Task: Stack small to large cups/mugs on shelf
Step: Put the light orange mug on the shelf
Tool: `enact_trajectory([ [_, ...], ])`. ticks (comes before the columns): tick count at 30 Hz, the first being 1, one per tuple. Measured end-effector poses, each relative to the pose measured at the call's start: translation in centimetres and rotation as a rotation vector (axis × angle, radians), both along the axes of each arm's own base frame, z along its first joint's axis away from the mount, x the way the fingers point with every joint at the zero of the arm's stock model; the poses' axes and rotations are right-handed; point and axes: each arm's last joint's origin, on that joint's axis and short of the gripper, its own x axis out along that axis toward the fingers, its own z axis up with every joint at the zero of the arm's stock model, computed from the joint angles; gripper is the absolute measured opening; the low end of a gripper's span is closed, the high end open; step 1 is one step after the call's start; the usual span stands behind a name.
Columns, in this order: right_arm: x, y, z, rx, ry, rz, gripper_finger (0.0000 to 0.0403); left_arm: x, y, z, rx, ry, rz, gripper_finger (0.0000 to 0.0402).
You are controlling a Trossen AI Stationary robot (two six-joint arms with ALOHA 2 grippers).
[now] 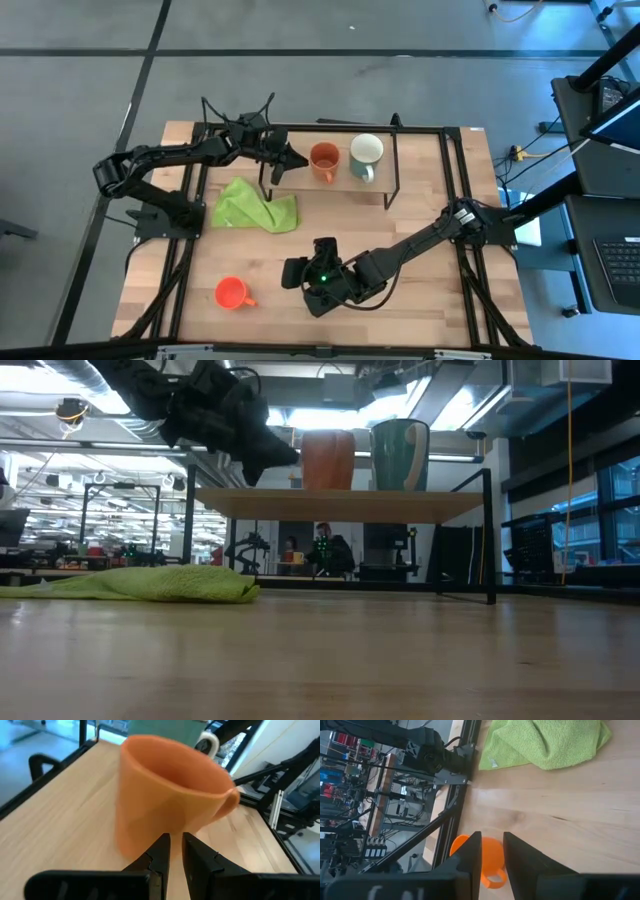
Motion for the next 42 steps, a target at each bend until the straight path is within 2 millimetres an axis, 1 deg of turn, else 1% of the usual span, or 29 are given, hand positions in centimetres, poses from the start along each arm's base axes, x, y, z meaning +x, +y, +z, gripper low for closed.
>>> enact_trajectory([
  [12,0.0,0.0,0.0,0.014,-0.006,-0.01,0.0081,0.1,0.2,0.2,0.058,-0.01,0.045,0.0043],
  [21,0.0,0.0,0.0,0.013,-0.008,-0.013,0.0081,1.4,1.0,-1.6,0.018,-0.011,0.035,0.0043],
  [26,-0.1,0.0,0.0,0.008,0.0,-0.013,0.0081,1.3,1.3,-1.8,0.017,-0.014,0.037,0.0043],
  [29,-0.2,-0.1,-0.1,0.011,0.025,-0.002,0.0081,0.9,1.7,-1.6,0.012,-0.024,0.031,0.0043],
  [31,-0.6,-0.2,-0.5,0.005,0.079,0.001,0.0081,0.6,2.0,-1.5,0.004,-0.023,0.032,0.0043],
  [34,-1.5,-0.7,-1.2,-0.006,0.188,-0.027,0.0081,-0.3,2.3,-0.9,-0.009,-0.019,0.032,0.0043],
  [36,-1.8,-0.7,-1.4,0.012,0.236,-0.008,0.0081,-1.1,2.2,-0.6,-0.029,0.01,0.026,0.0043],
  [38,-1.6,-0.7,-1.1,0.017,0.248,0.037,0.0081,-2.1,1.7,-0.3,-0.037,0.056,0.009,0.0043],
  [42,-1.1,-1.2,0.0,-0.023,0.238,0.102,0.0081,-4.0,-0.3,0.8,0.0,0.131,-0.054,0.0035],
])
